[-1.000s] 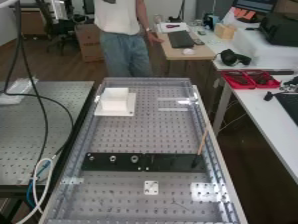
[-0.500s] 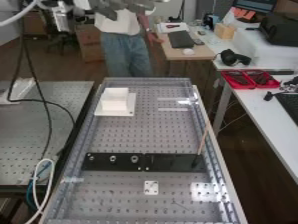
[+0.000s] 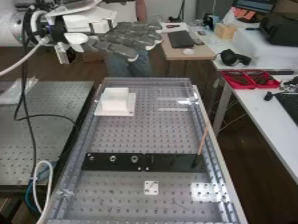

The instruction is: Grab the bearing and place it in the white container

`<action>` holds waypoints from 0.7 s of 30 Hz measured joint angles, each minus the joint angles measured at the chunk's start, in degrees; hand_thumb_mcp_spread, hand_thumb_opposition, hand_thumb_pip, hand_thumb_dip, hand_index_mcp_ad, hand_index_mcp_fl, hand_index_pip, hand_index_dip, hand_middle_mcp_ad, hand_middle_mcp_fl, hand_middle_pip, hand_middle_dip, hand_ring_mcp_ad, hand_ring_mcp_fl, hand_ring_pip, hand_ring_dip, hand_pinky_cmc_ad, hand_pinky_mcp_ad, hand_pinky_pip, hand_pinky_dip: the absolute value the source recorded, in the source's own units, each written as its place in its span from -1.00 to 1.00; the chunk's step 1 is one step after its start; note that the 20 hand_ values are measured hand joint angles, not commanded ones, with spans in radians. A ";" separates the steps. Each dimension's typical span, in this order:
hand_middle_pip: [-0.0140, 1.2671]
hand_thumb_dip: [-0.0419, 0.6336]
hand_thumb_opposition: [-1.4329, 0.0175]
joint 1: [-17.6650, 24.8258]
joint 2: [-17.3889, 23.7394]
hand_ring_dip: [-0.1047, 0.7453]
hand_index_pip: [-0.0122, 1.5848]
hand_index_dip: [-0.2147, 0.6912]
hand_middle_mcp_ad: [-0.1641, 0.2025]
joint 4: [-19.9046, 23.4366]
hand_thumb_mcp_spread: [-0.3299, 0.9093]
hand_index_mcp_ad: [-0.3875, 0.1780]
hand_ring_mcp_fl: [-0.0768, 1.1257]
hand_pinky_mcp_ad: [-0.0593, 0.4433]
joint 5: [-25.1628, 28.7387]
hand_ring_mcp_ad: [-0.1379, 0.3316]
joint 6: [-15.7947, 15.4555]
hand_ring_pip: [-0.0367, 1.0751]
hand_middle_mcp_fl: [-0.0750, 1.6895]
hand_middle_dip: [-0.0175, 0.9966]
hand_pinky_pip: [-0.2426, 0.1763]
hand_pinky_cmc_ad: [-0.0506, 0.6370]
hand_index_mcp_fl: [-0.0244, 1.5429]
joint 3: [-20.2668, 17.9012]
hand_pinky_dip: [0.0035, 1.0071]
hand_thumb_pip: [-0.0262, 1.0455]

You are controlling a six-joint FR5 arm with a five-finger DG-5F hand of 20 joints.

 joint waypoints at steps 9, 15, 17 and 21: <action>-0.76 -0.60 0.00 0.29 -2.95 -0.70 -0.85 -0.32 0.17 6.65 0.08 0.28 -0.87 0.15 5.71 0.27 2.48 -0.77 -0.89 -0.65 -0.25 0.05 -0.90 -4.94 -0.60 -0.10; -0.76 -0.39 -0.03 0.09 -6.37 -0.69 -0.42 -0.28 0.19 12.95 0.14 0.19 -0.87 0.17 9.97 0.24 3.70 -0.78 -0.89 -0.62 -0.25 0.06 -0.81 -8.19 -0.60 -0.01; -0.76 -0.36 -0.05 0.11 -7.71 -0.68 -0.29 -0.28 0.19 14.26 0.15 0.18 -0.87 0.17 11.33 0.20 4.03 -0.78 -0.89 -0.62 -0.25 0.06 -0.80 -8.74 -0.61 0.07; -0.77 -0.31 -0.07 0.25 -10.45 -0.67 -0.01 -0.25 0.19 17.98 0.19 0.15 -0.87 0.15 14.43 0.21 4.79 -0.77 -0.91 -0.62 -0.25 0.06 -0.75 -9.75 -0.63 0.07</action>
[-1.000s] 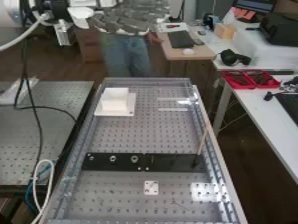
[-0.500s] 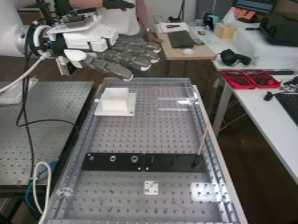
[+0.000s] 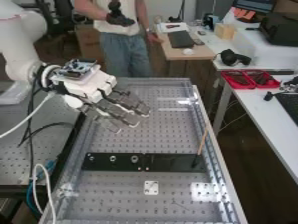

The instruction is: Grab the bearing and place it in the white container

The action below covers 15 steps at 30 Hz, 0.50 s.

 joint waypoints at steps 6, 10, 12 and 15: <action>-0.76 -0.21 -0.11 0.32 -3.57 -0.65 0.29 -0.22 0.18 3.78 0.18 0.15 -0.87 0.15 3.82 0.14 1.32 -0.78 -0.90 -0.62 -0.25 0.06 -0.70 -0.62 -0.66 0.07; -0.76 -0.22 -0.11 0.71 -6.54 -0.65 0.41 -0.22 0.18 5.60 0.18 0.15 -0.87 0.19 6.85 0.15 3.26 -0.78 -0.90 -0.63 -0.25 0.07 -0.70 -0.61 -0.66 0.09; -0.76 -0.22 -0.12 0.83 -7.60 -0.65 0.44 -0.22 0.18 5.99 0.18 0.15 -0.87 0.20 7.92 0.16 4.30 -0.78 -0.90 -0.62 -0.25 0.10 -0.71 -0.48 -0.66 0.09; -0.77 -0.22 -0.13 0.97 -9.34 -0.65 0.50 -0.24 0.18 6.45 0.19 0.15 -0.87 0.19 9.33 0.14 6.01 -0.78 -0.90 -0.62 -0.25 0.12 -0.70 -0.14 -0.66 0.09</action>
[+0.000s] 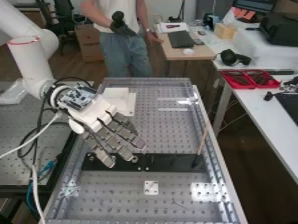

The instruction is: Grab the bearing and place it in the white container

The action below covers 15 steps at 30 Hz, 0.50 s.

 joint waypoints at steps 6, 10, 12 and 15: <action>-0.77 -0.22 -0.14 0.50 -4.10 -0.66 0.62 -0.16 0.17 2.32 0.19 0.15 -0.87 0.21 3.26 0.07 0.94 -0.78 -0.91 -0.62 -0.25 0.11 -0.73 1.07 -0.66 0.09; -0.76 -0.16 -0.14 0.76 -5.91 -0.66 0.64 -0.11 0.17 3.37 0.21 0.15 -0.87 0.20 4.34 0.07 0.33 -0.78 -0.91 -0.62 -0.25 0.11 -0.73 1.72 -0.66 0.09; -0.77 -0.16 -0.14 0.78 -6.80 -0.63 0.66 -0.11 0.17 4.41 0.20 0.15 -0.87 0.20 4.59 0.07 -0.16 -0.77 -0.91 -0.62 -0.25 0.11 -0.73 1.86 -0.66 0.09; -0.76 -0.16 -0.14 0.70 -7.83 -0.63 0.69 -0.11 0.17 5.64 0.20 0.15 -0.87 0.20 5.01 0.07 -0.67 -0.77 -0.90 -0.60 -0.25 0.11 -0.75 2.03 -0.66 0.09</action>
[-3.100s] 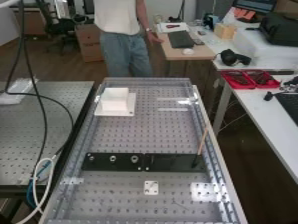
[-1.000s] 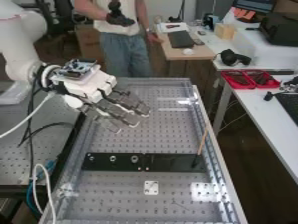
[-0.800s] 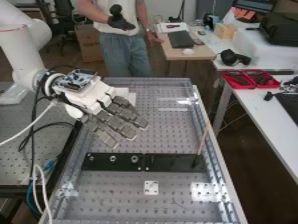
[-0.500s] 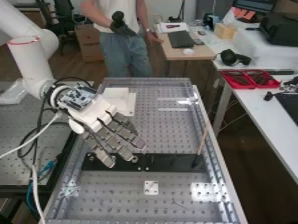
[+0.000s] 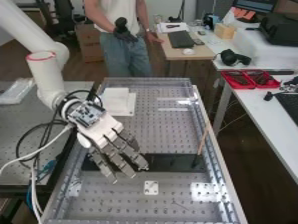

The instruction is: Grab the bearing and place it in the white container

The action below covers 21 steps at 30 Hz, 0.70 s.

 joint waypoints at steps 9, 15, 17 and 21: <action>-0.77 -0.17 -0.14 -0.97 -2.47 -0.61 0.74 -0.11 0.17 0.97 0.23 0.15 -0.87 0.21 0.47 0.07 -0.94 -0.78 -0.90 -0.59 -0.25 0.11 -0.78 0.88 -0.66 0.09; -0.77 -0.17 -0.14 -1.82 -3.32 -0.61 0.75 -0.11 0.17 0.47 0.23 0.15 -0.87 0.21 -0.18 0.07 -0.45 -0.78 -0.91 -0.60 -0.25 0.11 -0.84 1.49 -0.66 0.09; -0.77 -0.17 -0.14 -2.05 -3.50 -0.61 0.76 -0.11 0.18 0.20 0.23 0.15 -0.87 0.21 -0.48 0.07 -0.38 -0.78 -0.90 -0.60 -0.25 0.11 -0.86 1.69 -0.66 0.09; -0.77 -0.17 -0.14 -2.32 -3.71 -0.61 0.76 -0.11 0.17 -0.71 0.23 0.15 -0.87 0.21 -1.13 0.07 0.01 -0.78 -0.90 -0.59 -0.25 0.11 -0.86 2.11 -0.66 0.09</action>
